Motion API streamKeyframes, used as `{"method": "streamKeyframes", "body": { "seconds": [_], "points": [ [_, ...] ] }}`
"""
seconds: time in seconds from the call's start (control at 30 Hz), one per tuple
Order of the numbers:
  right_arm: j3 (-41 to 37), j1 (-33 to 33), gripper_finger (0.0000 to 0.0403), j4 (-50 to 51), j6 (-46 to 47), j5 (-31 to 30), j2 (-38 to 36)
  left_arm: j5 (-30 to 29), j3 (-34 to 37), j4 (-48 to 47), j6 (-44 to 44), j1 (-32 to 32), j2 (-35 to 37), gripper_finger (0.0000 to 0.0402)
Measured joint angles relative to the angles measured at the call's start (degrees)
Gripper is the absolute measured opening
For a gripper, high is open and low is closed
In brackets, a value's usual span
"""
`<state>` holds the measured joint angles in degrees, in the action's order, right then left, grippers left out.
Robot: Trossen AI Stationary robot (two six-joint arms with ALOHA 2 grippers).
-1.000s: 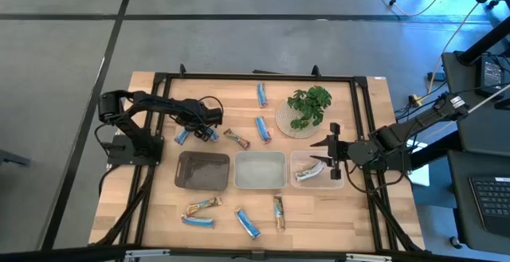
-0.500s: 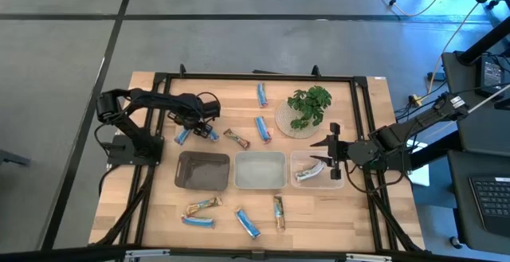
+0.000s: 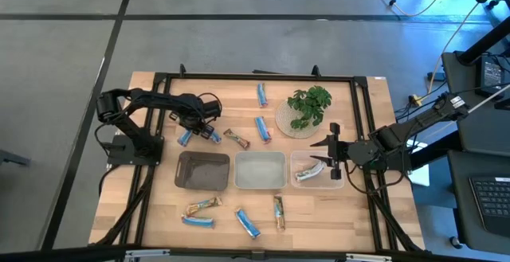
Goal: Pick and place Granola Bars by type
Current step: Put the blue granola bar into the black bin
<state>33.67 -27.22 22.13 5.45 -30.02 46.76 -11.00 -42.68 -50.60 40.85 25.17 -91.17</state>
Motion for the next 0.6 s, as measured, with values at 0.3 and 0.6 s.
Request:
{"method": "streamKeyframes", "body": {
  "seconds": [0.3,0.6],
  "points": [
    [0.0,0.0,0.0168,0.0,0.0,0.0,0.0,-2.9,-2.3,-3.5,-1.0,-1.8,1.6,0.0061],
    [0.0,0.0,0.0168,0.0,-0.2,-0.1,0.0,-2.5,-7.2,-8.6,0.5,-3.8,9.7,0.0059]
  ]
}}
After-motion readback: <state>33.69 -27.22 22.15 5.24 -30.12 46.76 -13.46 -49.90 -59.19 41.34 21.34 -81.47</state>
